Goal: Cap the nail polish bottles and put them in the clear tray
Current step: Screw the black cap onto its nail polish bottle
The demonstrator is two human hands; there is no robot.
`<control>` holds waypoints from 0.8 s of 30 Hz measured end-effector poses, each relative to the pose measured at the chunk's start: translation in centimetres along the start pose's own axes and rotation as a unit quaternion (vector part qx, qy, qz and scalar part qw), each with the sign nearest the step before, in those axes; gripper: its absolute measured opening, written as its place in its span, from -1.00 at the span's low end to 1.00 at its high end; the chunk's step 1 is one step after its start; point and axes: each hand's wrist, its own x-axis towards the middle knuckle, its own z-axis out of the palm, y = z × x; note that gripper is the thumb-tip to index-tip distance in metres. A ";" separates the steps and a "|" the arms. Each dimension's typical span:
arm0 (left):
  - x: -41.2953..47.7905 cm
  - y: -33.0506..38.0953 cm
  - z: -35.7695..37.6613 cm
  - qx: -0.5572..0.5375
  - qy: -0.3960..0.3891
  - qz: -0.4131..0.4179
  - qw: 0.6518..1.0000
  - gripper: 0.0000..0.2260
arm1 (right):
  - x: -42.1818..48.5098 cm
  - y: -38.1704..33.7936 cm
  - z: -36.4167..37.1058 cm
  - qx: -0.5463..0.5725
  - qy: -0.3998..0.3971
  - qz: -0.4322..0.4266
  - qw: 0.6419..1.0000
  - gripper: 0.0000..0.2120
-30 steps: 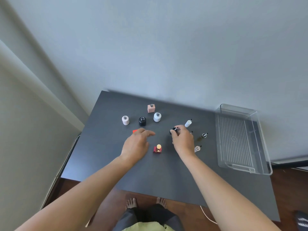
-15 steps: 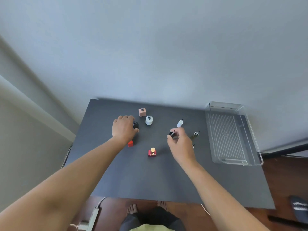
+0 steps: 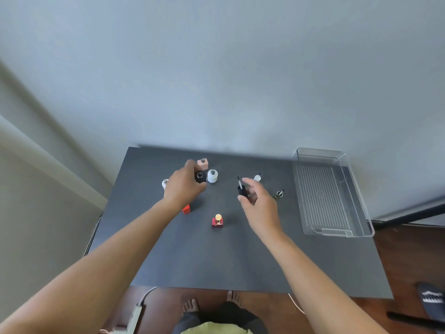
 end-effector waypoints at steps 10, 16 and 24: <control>-4.0 1.8 -1.4 -0.095 0.022 0.050 0.994 -0.66 | -0.1 -2.8 -0.8 -0.063 -0.012 -0.095 0.993 -0.84; -4.6 1.7 -1.7 -0.075 0.030 0.057 0.995 -0.67 | -0.7 -3.4 -1.1 -0.117 -0.018 -0.148 0.982 -0.83; -5.4 2.1 -1.8 -0.040 0.045 0.071 0.996 -0.65 | -1.3 -3.8 -1.5 -0.142 -0.007 -0.181 0.973 -0.80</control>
